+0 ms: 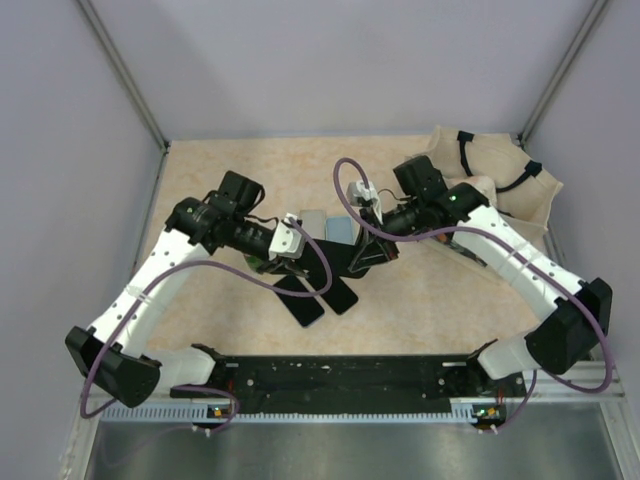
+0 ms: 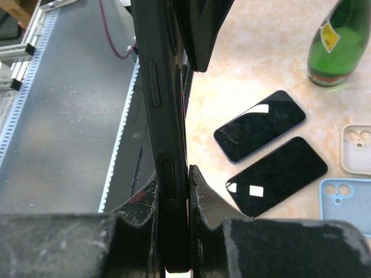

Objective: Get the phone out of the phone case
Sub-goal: Remove the phone case from the phone.

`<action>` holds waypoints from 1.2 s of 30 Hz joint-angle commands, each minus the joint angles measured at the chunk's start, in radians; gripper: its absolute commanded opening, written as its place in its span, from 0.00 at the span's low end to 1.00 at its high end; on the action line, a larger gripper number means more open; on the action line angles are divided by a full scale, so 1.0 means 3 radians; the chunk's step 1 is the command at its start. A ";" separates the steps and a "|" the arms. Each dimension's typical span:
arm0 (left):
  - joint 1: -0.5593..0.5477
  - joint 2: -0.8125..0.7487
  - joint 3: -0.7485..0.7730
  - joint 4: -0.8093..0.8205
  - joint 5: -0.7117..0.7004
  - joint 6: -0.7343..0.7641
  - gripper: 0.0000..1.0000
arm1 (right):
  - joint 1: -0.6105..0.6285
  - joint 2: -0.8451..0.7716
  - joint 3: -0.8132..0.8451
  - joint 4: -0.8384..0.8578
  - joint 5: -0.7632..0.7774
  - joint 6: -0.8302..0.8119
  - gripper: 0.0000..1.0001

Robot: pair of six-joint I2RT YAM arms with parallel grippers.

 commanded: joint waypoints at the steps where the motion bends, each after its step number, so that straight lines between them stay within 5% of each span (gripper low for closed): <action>1: -0.0336 -0.0009 0.0212 -0.0109 -0.0081 0.0817 0.00 | -0.0055 0.0046 0.0053 0.0361 -0.0553 0.0394 0.00; 25: -0.0546 0.0308 0.0606 -0.0099 -0.0347 0.1114 0.00 | 0.0026 0.0087 -0.0126 0.0551 -0.0762 0.0568 0.00; 32: -0.0567 0.0354 0.0576 -0.0048 -0.0408 0.0818 0.00 | 0.0042 0.0031 -0.0136 0.0571 -0.0579 0.0548 0.00; 36: -0.0521 0.0170 0.0412 -0.0119 -0.0663 0.0450 0.19 | -0.0035 -0.0117 -0.0116 0.0581 -0.0298 0.0558 0.00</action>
